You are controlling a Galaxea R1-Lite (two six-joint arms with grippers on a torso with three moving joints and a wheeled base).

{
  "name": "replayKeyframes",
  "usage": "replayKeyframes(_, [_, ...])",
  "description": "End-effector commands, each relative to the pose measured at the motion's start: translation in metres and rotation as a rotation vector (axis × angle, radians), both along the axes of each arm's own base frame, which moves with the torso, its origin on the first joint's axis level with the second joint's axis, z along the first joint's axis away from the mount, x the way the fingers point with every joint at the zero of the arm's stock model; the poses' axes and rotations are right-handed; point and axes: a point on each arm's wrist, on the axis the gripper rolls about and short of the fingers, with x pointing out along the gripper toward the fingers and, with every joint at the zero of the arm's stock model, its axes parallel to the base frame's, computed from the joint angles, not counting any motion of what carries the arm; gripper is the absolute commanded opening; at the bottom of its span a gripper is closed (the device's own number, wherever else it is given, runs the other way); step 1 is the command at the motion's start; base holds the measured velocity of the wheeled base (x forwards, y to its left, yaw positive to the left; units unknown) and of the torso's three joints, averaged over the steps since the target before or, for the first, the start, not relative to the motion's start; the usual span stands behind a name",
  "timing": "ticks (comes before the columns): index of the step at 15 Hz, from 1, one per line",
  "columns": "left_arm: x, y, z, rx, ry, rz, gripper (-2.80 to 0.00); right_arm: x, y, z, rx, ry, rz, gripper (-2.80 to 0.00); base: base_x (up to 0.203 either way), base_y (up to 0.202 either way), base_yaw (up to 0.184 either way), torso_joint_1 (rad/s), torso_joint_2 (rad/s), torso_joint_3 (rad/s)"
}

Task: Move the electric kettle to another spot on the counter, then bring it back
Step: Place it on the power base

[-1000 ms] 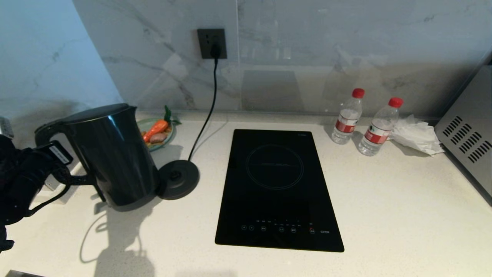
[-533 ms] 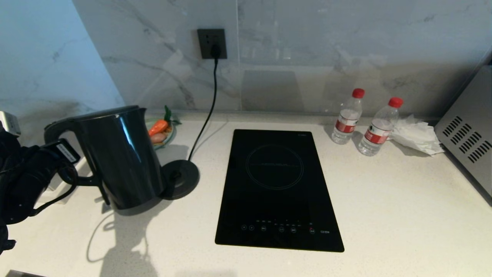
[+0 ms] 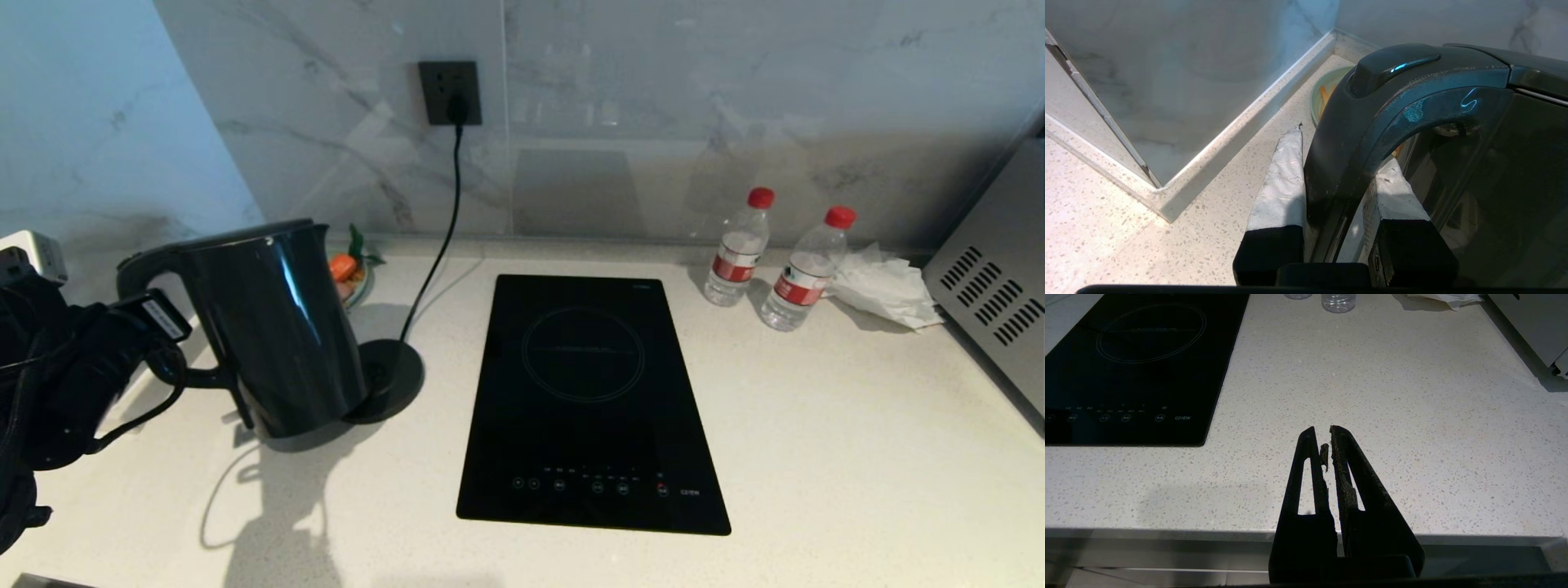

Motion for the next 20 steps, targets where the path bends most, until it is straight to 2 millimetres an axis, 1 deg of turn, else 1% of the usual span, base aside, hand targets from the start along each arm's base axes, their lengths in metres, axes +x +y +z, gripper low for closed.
replayKeyframes(1, [0.002,-0.004,0.000,-0.007,-0.005,-0.011,-2.80,0.000,0.000,0.000,-0.001,-0.001,0.001,-2.80,0.000,0.000,0.000,0.000,0.00,0.000])
replayKeyframes(4, [0.004,-0.009,0.001,-0.015,-0.016,-0.017,-2.80,0.000,0.000,0.000,-0.001,0.001,0.001,-2.80,0.000,0.000,0.000,0.000,0.00,0.000])
replayKeyframes(6, [0.013,-0.011,0.001,-0.017,-0.018,0.029,-2.80,0.000,0.000,0.000,-0.001,-0.001,0.001,-2.80,0.000,0.000,0.000,0.000,0.00,0.000])
replayKeyframes(8, [0.019,-0.020,0.004,-0.020,-0.034,0.033,-2.80,0.000,0.000,0.000,-0.001,-0.001,0.001,-2.80,0.000,0.000,0.000,0.000,0.00,0.000])
replayKeyframes(11, [0.019,-0.031,0.006,-0.022,-0.039,-0.002,-2.80,0.000,0.000,0.000,-0.001,-0.001,0.000,-2.80,0.000,0.000,0.000,0.000,0.00,0.000])
replayKeyframes(15, [0.020,-0.041,0.009,-0.025,-0.050,-0.012,-2.80,0.000,0.000,0.000,-0.001,-0.001,0.001,-2.80,0.000,0.000,0.000,0.000,0.00,0.000])
replayKeyframes(20, [0.024,-0.051,0.003,-0.028,-0.032,-0.043,-2.80,0.000,0.000,0.000,-0.001,-0.001,-0.001,-2.80,0.000,0.000,0.000,0.000,0.00,0.000])
